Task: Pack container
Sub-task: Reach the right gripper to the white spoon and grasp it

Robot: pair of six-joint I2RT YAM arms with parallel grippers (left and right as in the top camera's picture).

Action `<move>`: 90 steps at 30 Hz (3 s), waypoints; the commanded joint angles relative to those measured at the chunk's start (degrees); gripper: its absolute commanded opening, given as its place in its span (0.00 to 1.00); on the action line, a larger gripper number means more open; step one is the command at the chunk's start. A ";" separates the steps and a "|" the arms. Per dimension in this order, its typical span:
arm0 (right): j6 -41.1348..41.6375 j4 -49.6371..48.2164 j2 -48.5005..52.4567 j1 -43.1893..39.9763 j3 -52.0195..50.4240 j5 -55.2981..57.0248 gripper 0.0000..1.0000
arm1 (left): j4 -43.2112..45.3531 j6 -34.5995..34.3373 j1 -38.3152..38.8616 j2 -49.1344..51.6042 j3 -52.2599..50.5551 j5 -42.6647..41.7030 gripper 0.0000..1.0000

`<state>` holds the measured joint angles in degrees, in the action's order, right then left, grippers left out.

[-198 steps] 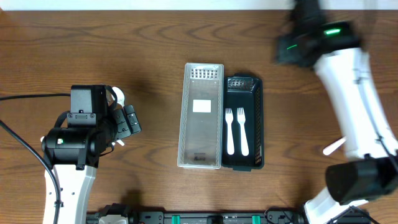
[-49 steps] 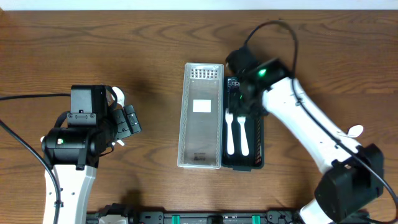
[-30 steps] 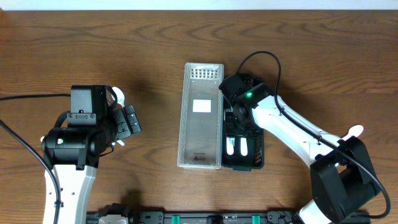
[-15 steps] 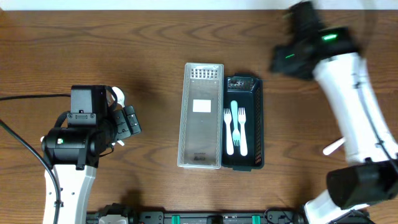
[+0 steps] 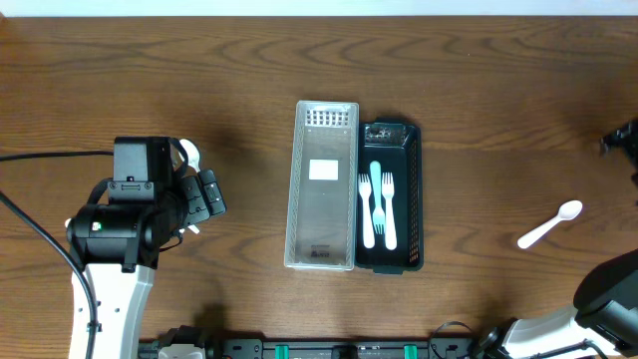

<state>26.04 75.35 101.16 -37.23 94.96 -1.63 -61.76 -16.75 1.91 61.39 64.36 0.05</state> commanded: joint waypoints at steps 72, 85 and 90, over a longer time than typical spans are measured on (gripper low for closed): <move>7.58 -35.43 5.64 6.56 -36.33 6.14 0.39 | -1.18 -0.50 -0.35 0.02 1.14 0.66 0.98; 3.93 -35.47 5.18 7.04 -35.98 4.15 0.01 | -1.18 -0.48 -0.35 0.02 1.14 0.66 0.98; 0.48 -34.45 0.07 11.30 -34.60 4.15 0.01 | -1.18 -0.48 -0.35 0.02 1.14 0.66 0.98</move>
<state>29.93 40.42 103.96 -29.39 59.64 3.44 -62.78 -16.75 1.91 61.39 64.36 0.05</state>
